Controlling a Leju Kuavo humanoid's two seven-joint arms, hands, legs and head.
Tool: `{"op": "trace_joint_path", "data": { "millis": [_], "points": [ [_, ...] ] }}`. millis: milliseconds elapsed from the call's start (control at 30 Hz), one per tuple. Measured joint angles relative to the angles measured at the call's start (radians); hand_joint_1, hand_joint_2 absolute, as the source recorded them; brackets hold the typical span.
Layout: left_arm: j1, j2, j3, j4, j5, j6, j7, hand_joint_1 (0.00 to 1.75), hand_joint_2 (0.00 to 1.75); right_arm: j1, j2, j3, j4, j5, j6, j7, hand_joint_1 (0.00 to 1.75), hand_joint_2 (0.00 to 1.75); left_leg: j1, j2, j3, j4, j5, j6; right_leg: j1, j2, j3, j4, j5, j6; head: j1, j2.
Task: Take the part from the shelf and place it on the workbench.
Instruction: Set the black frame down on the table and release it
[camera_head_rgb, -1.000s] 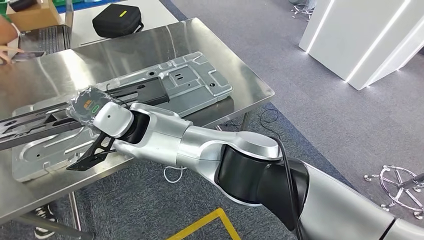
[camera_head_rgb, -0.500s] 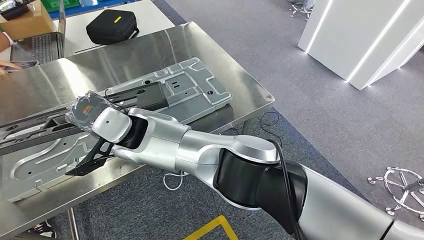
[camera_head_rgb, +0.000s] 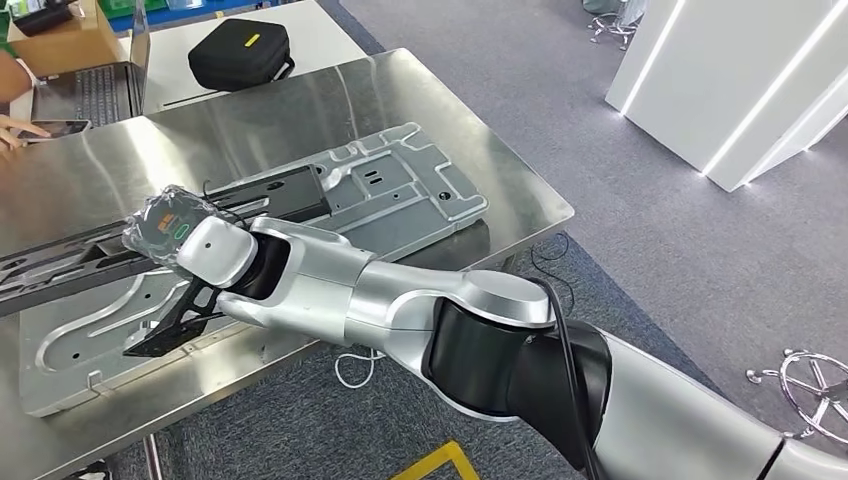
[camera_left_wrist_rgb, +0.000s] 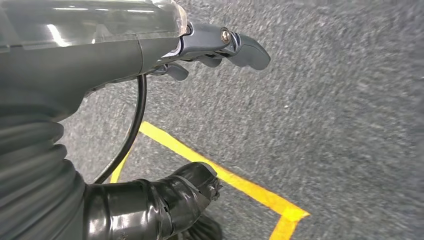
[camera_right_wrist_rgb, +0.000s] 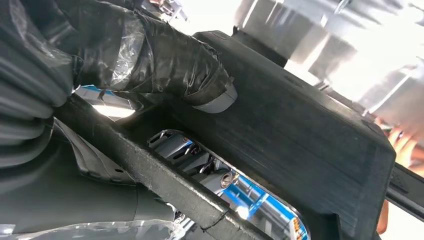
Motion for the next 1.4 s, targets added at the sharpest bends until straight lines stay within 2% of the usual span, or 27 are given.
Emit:
{"op": "trace_joint_path", "data": {
  "millis": [33, 100, 167, 200, 233, 300, 333, 367, 400, 467, 533, 633, 700, 733, 800, 833, 867, 900, 933, 1000, 1067, 1133, 1200, 1267, 1333, 1367, 1400],
  "points": [
    [0.0, -0.002, 0.0, 0.0, 0.0, 0.0, 0.0, 0.0, 1.75, -0.001, 0.001, 0.0, 0.001, 0.0, 0.0, 0.0, 1.75, 1.75, 0.002, 0.0, 0.004, -0.003, -0.003, -0.004, 0.006, 0.0, 0.014, -0.03, 0.009, -0.01, 0.0, 0.0],
    [-0.003, -0.003, 0.0, 0.0, -0.001, 0.001, 0.0, 0.0, 1.75, -0.002, 0.002, 0.0, 0.003, -0.002, 0.0, 0.0, 1.75, 1.75, 0.005, 0.002, 0.009, -0.013, -0.005, -0.013, 0.013, -0.001, 0.029, -0.054, -0.002, -0.02, 0.002, 0.0],
    [-0.004, -0.003, 0.0, 0.001, -0.001, 0.0, 0.0, 0.0, 1.75, -0.003, 0.005, 0.0, 0.004, -0.003, -0.001, 0.0, 1.75, 1.75, 0.005, 0.006, 0.013, -0.013, -0.013, -0.02, 0.004, -0.003, 0.056, -0.091, -0.007, -0.022, 0.001, 0.0],
    [-0.005, -0.003, 0.0, 0.001, -0.001, 0.0, 0.001, 0.0, 1.75, -0.004, 0.006, 0.0, 0.004, -0.003, -0.001, 0.0, 1.75, 1.75, 0.004, 0.007, 0.003, 0.01, -0.024, -0.023, -0.001, -0.005, 0.072, -0.111, -0.008, -0.022, 0.001, 0.0],
    [-0.005, -0.003, 0.0, 0.001, -0.001, 0.001, 0.001, 0.0, 1.75, -0.005, 0.008, 0.0, 0.004, -0.003, -0.001, 0.0, 1.75, 1.75, 0.005, 0.008, -0.02, 0.054, -0.042, -0.025, -0.005, -0.006, 0.086, -0.124, -0.009, -0.02, 0.0, 0.0],
    [-0.007, 0.001, 0.0, 0.001, -0.001, 0.001, 0.001, 0.0, 1.75, -0.005, 0.01, 0.003, 0.007, -0.003, -0.001, -0.001, 1.75, 1.75, 0.006, 0.009, -0.097, 0.18, -0.079, -0.034, -0.004, -0.005, 0.1, -0.129, -0.018, -0.019, 0.0, 0.0],
    [-0.006, 0.003, 0.0, 0.001, -0.001, 0.001, 0.002, 0.0, 1.75, -0.001, 0.011, 0.005, 0.008, -0.003, -0.001, -0.002, 1.75, 1.75, 0.007, 0.009, -0.131, 0.225, -0.081, -0.039, -0.004, -0.005, 0.106, -0.127, -0.025, -0.017, 0.0, 0.0],
    [-0.005, 0.005, 0.0, 0.001, -0.001, 0.001, 0.002, 0.0, 1.75, 0.003, 0.011, 0.008, 0.01, -0.003, -0.001, -0.003, 1.75, 1.75, 0.008, 0.009, -0.151, 0.237, -0.062, -0.044, -0.005, -0.004, 0.114, -0.123, -0.034, -0.015, 0.001, 0.0],
    [-0.004, 0.007, 0.0, 0.001, -0.001, 0.001, 0.002, 0.0, 1.75, 0.006, 0.011, 0.01, 0.011, -0.003, -0.001, -0.003, 1.75, 1.75, 0.009, 0.01, -0.153, 0.211, -0.024, -0.049, -0.007, -0.003, 0.122, -0.116, -0.045, -0.011, 0.0, 0.0],
    [-0.001, 0.009, 0.0, 0.001, -0.001, 0.001, 0.003, 0.0, 1.75, 0.008, 0.012, 0.011, 0.012, -0.003, -0.001, -0.003, 1.75, 1.75, 0.012, 0.012, -0.12, 0.097, 0.06, -0.055, -0.01, -0.003, 0.132, -0.098, -0.07, 0.002, 0.0, 0.0],
    [-0.002, 0.01, 0.0, 0.002, -0.001, 0.002, 0.004, 0.0, 1.75, 0.006, 0.013, 0.013, 0.013, -0.003, -0.002, -0.003, 1.75, 1.75, 0.011, 0.011, -0.093, 0.023, 0.081, -0.047, -0.008, -0.002, 0.127, -0.077, -0.089, 0.015, -0.001, 0.0],
    [-0.004, 0.011, 0.0, 0.003, -0.001, 0.003, 0.006, 0.0, 1.75, 0.008, 0.017, 0.015, 0.015, -0.005, -0.002, -0.008, 1.75, 1.75, 0.008, 0.008, -0.091, 0.017, 0.065, -0.02, -0.003, -0.001, 0.116, -0.066, -0.097, 0.024, -0.001, 0.0],
    [-0.002, 0.01, 0.001, 0.003, -0.001, 0.003, 0.006, 0.0, 1.75, 0.009, 0.018, 0.016, 0.016, -0.007, -0.002, -0.01, 1.75, 1.75, 0.011, 0.008, -0.084, 0.014, 0.06, -0.009, -0.005, -0.002, 0.102, -0.03, -0.118, 0.033, 0.0, 0.0],
    [-0.003, 0.01, 0.001, 0.003, -0.001, 0.003, 0.006, 0.0, 1.75, 0.008, 0.018, 0.016, 0.016, -0.007, -0.002, -0.01, 1.75, 1.75, 0.012, 0.007, -0.079, 0.013, 0.058, -0.003, -0.008, -0.002, 0.078, 0.018, -0.139, 0.039, 0.0, 0.0],
    [-0.003, 0.011, 0.001, 0.003, -0.001, 0.004, 0.006, 0.0, 1.75, 0.011, 0.018, 0.016, 0.017, -0.007, -0.002, -0.01, 1.75, 1.75, 0.01, 0.007, -0.071, 0.012, 0.051, 0.005, -0.013, -0.003, 0.001, 0.155, -0.187, 0.047, -0.001, 0.0],
    [-0.003, 0.011, 0.001, 0.003, -0.001, 0.004, 0.006, 0.0, 1.75, 0.014, 0.018, 0.016, 0.018, -0.007, -0.002, -0.01, 1.75, 1.75, 0.008, 0.006, -0.067, 0.012, 0.048, 0.007, -0.015, -0.003, -0.037, 0.211, -0.198, 0.048, 0.0, 0.0],
    [-0.003, 0.01, 0.001, 0.003, 0.0, 0.004, 0.006, 0.0, 1.75, 0.017, 0.018, 0.016, 0.019, -0.007, -0.002, -0.01, 1.75, 1.75, 0.007, 0.005, -0.062, 0.012, 0.044, 0.008, -0.014, -0.003, -0.06, 0.234, -0.188, 0.046, 0.0, 0.0],
    [-0.003, 0.01, 0.001, 0.003, 0.003, 0.004, 0.006, 0.0, 1.75, 0.019, 0.018, 0.016, 0.02, -0.008, -0.002, -0.01, 1.75, 1.75, 0.004, 0.004, -0.056, 0.012, 0.04, 0.008, -0.012, -0.003, -0.063, 0.214, -0.157, 0.04, 0.0, 0.0],
    [-0.003, 0.01, 0.001, 0.003, 0.006, 0.003, 0.005, 0.0, 1.75, 0.02, 0.018, 0.016, 0.021, -0.009, -0.002, -0.01, 1.75, 1.75, 0.001, 0.003, -0.048, 0.011, 0.035, 0.008, -0.009, -0.002, -0.048, 0.159, -0.112, 0.029, 0.0, 0.0],
    [-0.004, 0.008, 0.002, 0.004, 0.01, 0.0, 0.0, 0.0, 1.75, 0.018, 0.018, 0.016, 0.021, -0.013, -0.002, -0.011, 1.75, 1.75, -0.004, 0.002, -0.036, 0.008, 0.028, 0.006, 0.002, -0.001, 0.004, 0.022, -0.035, -0.003, -0.001, 0.0],
    [-0.005, 0.006, 0.002, 0.005, 0.01, -0.002, -0.006, 0.0, 1.75, 0.016, 0.018, 0.016, 0.021, -0.016, -0.002, -0.013, 1.75, 1.75, -0.001, 0.002, -0.033, 0.002, 0.026, -0.001, 0.013, 0.0, 0.034, -0.046, -0.017, -0.027, 0.001, 0.0],
    [-0.007, 0.006, 0.002, 0.005, 0.01, -0.004, -0.01, 0.0, 1.75, 0.015, 0.019, 0.016, 0.021, -0.018, -0.001, -0.013, 1.75, 1.75, -0.001, 0.004, -0.028, -0.008, 0.026, -0.01, 0.015, -0.001, 0.047, -0.071, -0.018, -0.032, 0.004, 0.0],
    [-0.007, 0.005, 0.002, 0.005, 0.009, -0.008, -0.013, 0.0, 1.75, 0.013, 0.02, 0.016, 0.021, -0.018, -0.002, -0.014, 1.75, 1.75, -0.003, 0.007, -0.028, 0.002, 0.012, -0.017, 0.007, -0.004, 0.072, -0.106, -0.011, -0.03, 0.003, 0.0],
    [-0.006, 0.006, 0.002, 0.005, 0.009, -0.01, -0.017, 0.0, 1.75, 0.01, 0.021, 0.016, 0.021, -0.018, -0.002, -0.014, 0.87, 0.87, 0.0, 0.008, -0.064, 0.085, -0.031, -0.022, 0.001, -0.006, 0.092, -0.13, -0.006, -0.026, 0.003, 0.0],
    [-0.007, 0.009, 0.002, 0.005, 0.009, -0.01, -0.015, 0.0, 1.75, 0.009, 0.022, 0.016, 0.022, -0.019, -0.002, -0.015, 0.0, 0.0, 0.003, 0.008, -0.128, 0.202, -0.074, -0.03, 0.0, -0.006, 0.096, -0.129, -0.012, -0.024, 0.002, 0.0],
    [-0.006, 0.01, 0.002, 0.005, 0.007, -0.01, -0.011, 0.0, 1.75, 0.011, 0.023, 0.016, 0.022, -0.02, -0.002, -0.017, 0.0, 0.0, 0.004, 0.008, -0.149, 0.232, -0.075, -0.036, -0.001, -0.005, 0.097, -0.124, -0.017, -0.022, 0.002, 0.0],
    [-0.006, 0.011, 0.002, 0.005, 0.005, -0.01, -0.005, 0.0, 1.75, 0.012, 0.023, 0.016, 0.022, -0.021, -0.002, -0.019, 0.0, 0.0, 0.007, 0.009, -0.153, 0.226, -0.056, -0.041, -0.002, -0.004, 0.097, -0.117, -0.023, -0.019, 0.002, 0.0]
  ]
}}
